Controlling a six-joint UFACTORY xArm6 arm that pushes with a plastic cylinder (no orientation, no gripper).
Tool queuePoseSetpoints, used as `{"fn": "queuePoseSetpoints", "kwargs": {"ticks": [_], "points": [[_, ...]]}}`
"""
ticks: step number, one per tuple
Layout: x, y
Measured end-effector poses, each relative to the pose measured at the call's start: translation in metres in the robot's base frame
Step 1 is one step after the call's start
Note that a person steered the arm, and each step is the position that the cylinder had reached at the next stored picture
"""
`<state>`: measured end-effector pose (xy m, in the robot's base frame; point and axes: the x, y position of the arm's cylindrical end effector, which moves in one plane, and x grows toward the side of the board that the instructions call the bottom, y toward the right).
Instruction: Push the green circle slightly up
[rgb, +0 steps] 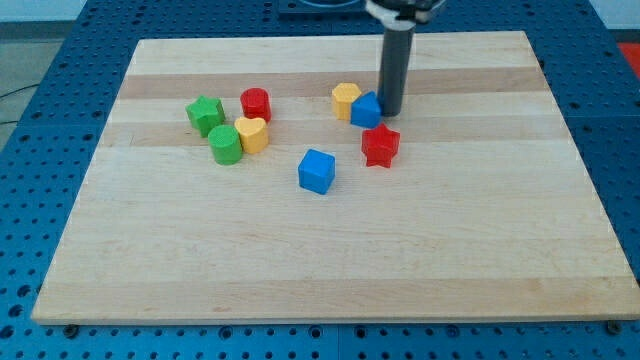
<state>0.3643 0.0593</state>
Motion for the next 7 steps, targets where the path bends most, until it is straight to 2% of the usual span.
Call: {"fn": "queuePoseSetpoints", "kwargs": {"ticks": [1, 2, 3, 4, 5, 7], "points": [[0.014, -0.008], [0.014, 0.056], [0.054, 0.062], [0.083, 0.013], [0.079, -0.012], [0.063, 0.044]]}}
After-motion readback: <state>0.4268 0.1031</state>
